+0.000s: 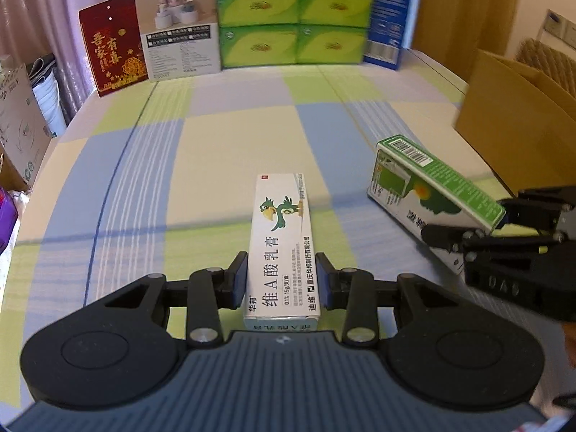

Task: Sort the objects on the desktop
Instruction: 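Lift and carry the green box and white box over the cardboard box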

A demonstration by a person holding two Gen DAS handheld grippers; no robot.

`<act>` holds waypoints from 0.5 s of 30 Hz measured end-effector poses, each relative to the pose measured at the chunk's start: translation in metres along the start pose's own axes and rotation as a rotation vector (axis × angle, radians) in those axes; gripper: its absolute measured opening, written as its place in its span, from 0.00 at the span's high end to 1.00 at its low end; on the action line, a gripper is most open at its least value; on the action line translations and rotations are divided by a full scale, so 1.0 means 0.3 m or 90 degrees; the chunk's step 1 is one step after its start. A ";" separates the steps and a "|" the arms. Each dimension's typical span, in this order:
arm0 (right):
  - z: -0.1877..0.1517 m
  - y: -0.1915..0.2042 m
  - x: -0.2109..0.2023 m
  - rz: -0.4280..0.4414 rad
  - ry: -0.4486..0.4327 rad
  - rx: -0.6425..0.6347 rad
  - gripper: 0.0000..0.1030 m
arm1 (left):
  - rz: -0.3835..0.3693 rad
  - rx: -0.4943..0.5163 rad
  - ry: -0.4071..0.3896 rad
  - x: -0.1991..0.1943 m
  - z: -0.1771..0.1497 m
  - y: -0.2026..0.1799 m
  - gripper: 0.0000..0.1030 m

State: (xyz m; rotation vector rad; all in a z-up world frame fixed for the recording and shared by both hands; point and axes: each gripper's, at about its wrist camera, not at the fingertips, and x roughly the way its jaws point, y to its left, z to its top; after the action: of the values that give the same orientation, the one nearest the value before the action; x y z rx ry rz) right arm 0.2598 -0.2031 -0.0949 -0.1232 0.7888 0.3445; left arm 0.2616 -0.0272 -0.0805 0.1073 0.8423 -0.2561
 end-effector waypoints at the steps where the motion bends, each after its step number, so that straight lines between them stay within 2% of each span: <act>1: -0.015 -0.002 -0.020 0.002 0.007 0.007 0.73 | -0.004 0.002 0.003 -0.021 -0.022 -0.015 0.68; 4: -0.070 -0.002 -0.084 0.008 0.021 0.023 0.73 | -0.007 0.007 0.012 -0.067 -0.068 -0.065 0.68; 8: -0.119 0.009 -0.143 0.006 0.010 0.017 0.73 | -0.011 0.030 0.005 -0.111 -0.111 -0.130 0.68; 12: -0.129 0.013 -0.142 0.000 0.004 0.003 0.73 | -0.007 0.068 0.001 -0.103 -0.120 -0.175 0.66; 15: -0.130 0.013 -0.131 -0.002 0.004 0.002 0.73 | -0.007 0.052 -0.001 -0.090 -0.112 -0.171 0.66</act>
State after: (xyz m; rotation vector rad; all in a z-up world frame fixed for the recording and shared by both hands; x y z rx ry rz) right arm 0.2064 -0.2187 -0.0942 -0.1224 0.7953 0.3400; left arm 0.2063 -0.0651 -0.0822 0.1794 0.8314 -0.3008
